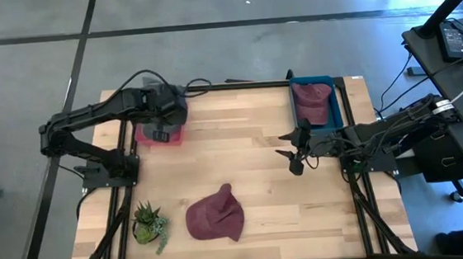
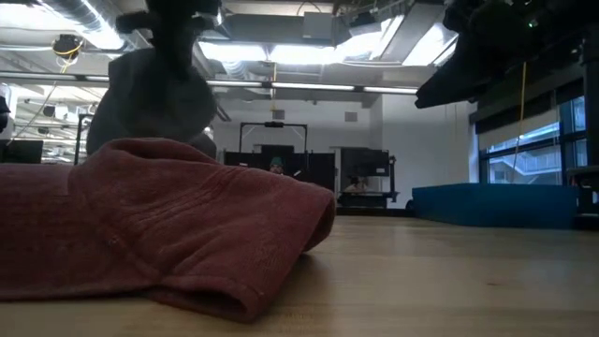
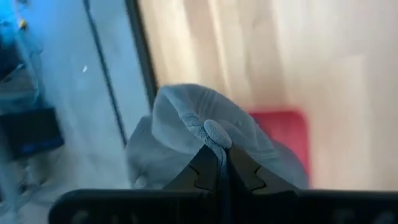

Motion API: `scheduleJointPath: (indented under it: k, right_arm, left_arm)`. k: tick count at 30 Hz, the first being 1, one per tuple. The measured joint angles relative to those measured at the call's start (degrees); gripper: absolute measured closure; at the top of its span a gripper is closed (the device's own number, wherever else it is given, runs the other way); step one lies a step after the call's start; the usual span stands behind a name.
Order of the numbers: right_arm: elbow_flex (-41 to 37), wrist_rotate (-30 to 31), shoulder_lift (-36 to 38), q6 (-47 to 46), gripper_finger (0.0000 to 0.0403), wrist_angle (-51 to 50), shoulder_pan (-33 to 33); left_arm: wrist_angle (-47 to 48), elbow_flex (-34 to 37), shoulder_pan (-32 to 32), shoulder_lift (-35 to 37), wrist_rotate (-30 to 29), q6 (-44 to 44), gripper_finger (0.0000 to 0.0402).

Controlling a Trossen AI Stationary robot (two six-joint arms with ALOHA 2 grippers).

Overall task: Pick & Place hat
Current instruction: Put the gray cap into the pink bin

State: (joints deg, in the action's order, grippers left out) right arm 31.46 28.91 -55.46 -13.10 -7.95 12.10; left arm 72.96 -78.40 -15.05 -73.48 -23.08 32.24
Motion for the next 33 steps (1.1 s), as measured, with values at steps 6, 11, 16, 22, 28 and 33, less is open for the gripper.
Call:
scheduleJointPath:
  k: [6,11,16,22,28,33]
  right_arm:
    - [0.0,0.0,0.0,0.3,0.0173,-0.5,-0.2]
    - [0.0,0.0,0.0,0.2,0.0173,-1.0,-0.7]
    - [0.0,-0.1,0.0,0.0,0.0173,-1.4,-0.7]
    - [0.0,-0.1,0.0,0.0,0.0173,-1.4,-0.7]
    - [0.0,-0.1,0.0,0.0,0.0173,-1.5,-0.7]
    - [0.0,-0.1,0.0,0.0,0.0173,-1.5,-0.7]
  left_arm:
    - [-0.3,-0.1,2.4,0.0,2.4,-2.0,0.0397]
    - [-1.9,1.2,0.9,0.1,1.4,-6.0,0.0395]
    - [-5.7,6.6,-2.3,0.3,-0.2,-8.1,0.0395]
    - [-11.7,12.7,-6.4,0.7,-8.6,-7.1,0.0394]
    - [-12.4,14.8,-10.7,0.7,-13.4,-13.9,0.0390]
    - [-12.9,16.2,-14.4,0.7,-12.9,-16.5,0.0389]
